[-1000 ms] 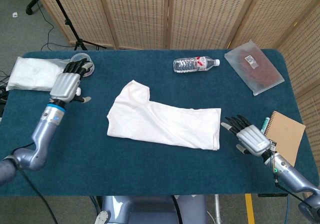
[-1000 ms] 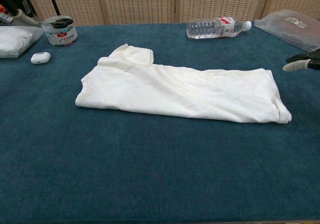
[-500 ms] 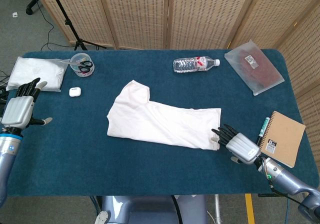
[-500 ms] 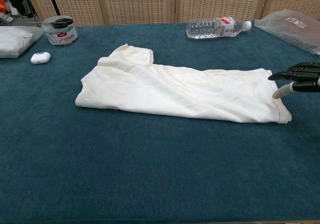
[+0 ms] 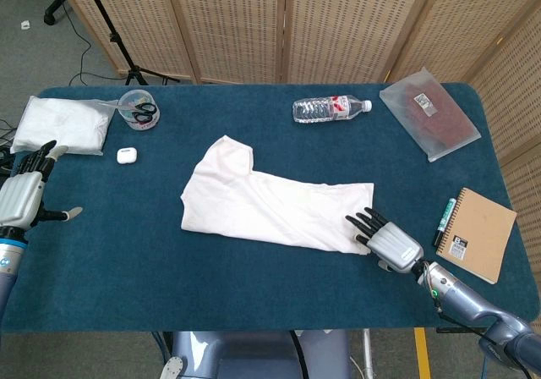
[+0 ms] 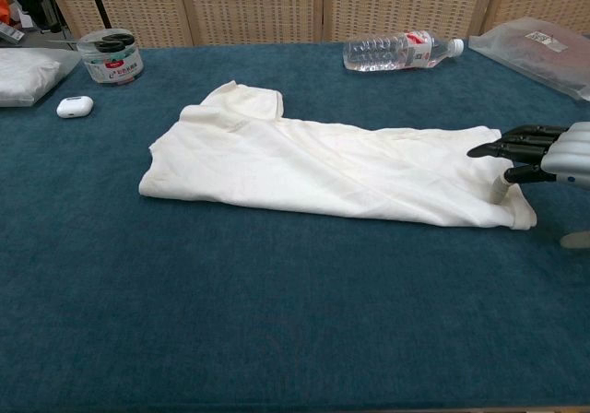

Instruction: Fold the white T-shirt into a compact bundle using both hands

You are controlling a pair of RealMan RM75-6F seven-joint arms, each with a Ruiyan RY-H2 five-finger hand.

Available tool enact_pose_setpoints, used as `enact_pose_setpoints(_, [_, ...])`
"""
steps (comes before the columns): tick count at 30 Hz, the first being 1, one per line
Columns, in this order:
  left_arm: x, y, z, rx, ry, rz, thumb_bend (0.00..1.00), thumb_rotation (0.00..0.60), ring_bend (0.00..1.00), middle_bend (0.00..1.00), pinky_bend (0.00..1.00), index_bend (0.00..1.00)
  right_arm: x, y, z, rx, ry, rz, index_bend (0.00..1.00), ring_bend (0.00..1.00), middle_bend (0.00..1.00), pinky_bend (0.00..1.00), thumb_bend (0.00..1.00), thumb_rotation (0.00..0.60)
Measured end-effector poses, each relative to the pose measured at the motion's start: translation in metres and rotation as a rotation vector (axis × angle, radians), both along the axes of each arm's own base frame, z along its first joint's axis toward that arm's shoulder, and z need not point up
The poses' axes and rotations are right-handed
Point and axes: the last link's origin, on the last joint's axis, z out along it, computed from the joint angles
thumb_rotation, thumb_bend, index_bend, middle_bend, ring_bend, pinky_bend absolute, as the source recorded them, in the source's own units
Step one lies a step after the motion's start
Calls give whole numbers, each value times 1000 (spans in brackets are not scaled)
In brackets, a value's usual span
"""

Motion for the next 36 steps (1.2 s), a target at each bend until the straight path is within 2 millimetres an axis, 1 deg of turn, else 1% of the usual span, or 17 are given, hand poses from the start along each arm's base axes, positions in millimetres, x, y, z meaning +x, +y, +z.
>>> enact_pose_setpoints(7, [-2, 2, 0, -8, -6, 2, 0, 600, 0, 0, 0, 0, -3, -5, -1, -25, 28, 10, 327, 0, 0, 0, 183, 600])
enact_pose_setpoints(11, [-2, 2, 1, -3, -11, 4, 0, 600, 0, 0, 0, 0, -5, -6, -5, -30, 39, 17, 334, 0, 0, 0, 202, 600])
enact_pose_setpoints(14, [-2, 2, 1, -3, -15, 4, 0, 600, 0, 0, 0, 0, -5, -6, -6, -38, 38, 29, 358, 0, 0, 0, 240, 600])
enact_pose_setpoints(17, [-3, 2, 0, -8, -21, 5, 0, 600, 0, 0, 0, 0, -4, -6, -8, -39, 12, 33, 386, 0, 11, 0, 305, 600])
enact_pose_setpoints(23, [-3, 3, -1, -13, -21, 5, 0, 600, 0, 0, 0, 0, 0, -8, -14, -34, -39, 37, 411, 0, 28, 0, 407, 600])
enact_pose_setpoints(32, [-3, 3, -2, -19, -22, 5, 0, 600, 0, 0, 0, 0, 3, -9, -25, -17, -79, 29, 454, 0, 34, 0, 414, 600])
enact_pose_setpoints(34, [-4, 3, -2, -19, -23, 4, 0, 600, 0, 0, 0, 0, 3, -9, -28, -11, -91, 22, 470, 0, 39, 0, 433, 600])
enact_pose_setpoints(36, [-4, 3, -2, -18, -25, 4, 0, 600, 0, 0, 0, 0, 3, -9, -30, -7, -101, 18, 499, 0, 46, 0, 479, 600])
